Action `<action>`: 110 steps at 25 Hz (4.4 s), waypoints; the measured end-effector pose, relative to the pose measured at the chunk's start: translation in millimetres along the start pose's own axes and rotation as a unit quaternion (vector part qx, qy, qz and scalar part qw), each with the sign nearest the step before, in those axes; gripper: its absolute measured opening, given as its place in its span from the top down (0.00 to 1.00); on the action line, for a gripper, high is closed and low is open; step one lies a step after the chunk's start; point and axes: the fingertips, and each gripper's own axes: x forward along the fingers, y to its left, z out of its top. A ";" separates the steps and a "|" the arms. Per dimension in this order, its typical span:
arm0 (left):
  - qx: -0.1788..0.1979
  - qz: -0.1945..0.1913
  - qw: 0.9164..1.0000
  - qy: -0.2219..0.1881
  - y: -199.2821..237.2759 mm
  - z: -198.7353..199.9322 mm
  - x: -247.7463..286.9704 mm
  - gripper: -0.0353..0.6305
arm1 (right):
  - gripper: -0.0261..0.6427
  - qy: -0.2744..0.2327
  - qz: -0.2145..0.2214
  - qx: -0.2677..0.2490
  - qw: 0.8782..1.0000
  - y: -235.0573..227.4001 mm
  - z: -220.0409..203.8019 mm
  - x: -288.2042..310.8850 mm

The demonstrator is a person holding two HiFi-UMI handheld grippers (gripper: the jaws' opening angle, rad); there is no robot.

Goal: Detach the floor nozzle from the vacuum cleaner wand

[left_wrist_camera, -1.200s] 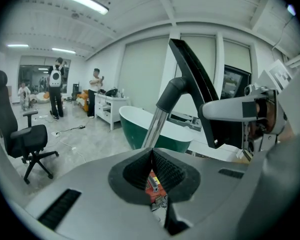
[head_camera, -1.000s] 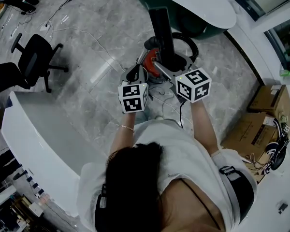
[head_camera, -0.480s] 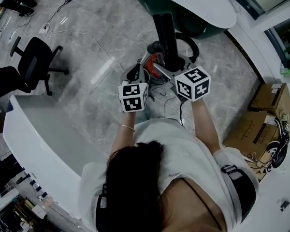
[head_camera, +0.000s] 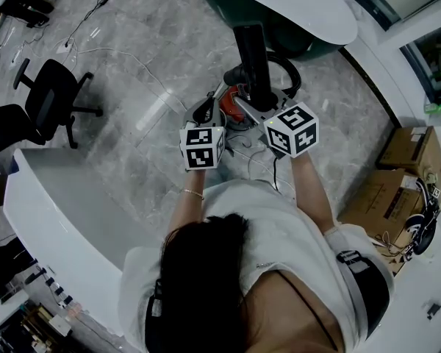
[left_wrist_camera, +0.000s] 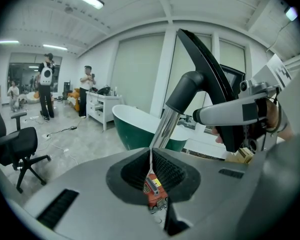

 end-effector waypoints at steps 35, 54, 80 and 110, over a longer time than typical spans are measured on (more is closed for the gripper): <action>0.128 -0.125 0.984 -0.005 -16.0 5.9 52.3 0.58 | 0.77 0.018 0.008 0.038 0.999 2.5 -1.5 -0.1; 0.150 -0.149 0.977 -0.007 -29.6 10.0 79.4 0.69 | 0.77 0.019 0.008 0.043 0.999 -3.2 0.8 -0.2; 0.158 -0.143 0.977 -0.011 -31.3 7.3 75.0 0.70 | 0.78 0.050 0.076 0.121 0.989 5.6 1.2 -10.2; 0.134 -0.148 0.980 -0.013 -28.5 4.4 71.7 0.69 | 0.78 -0.008 0.013 0.058 0.998 16.8 60.3 -36.0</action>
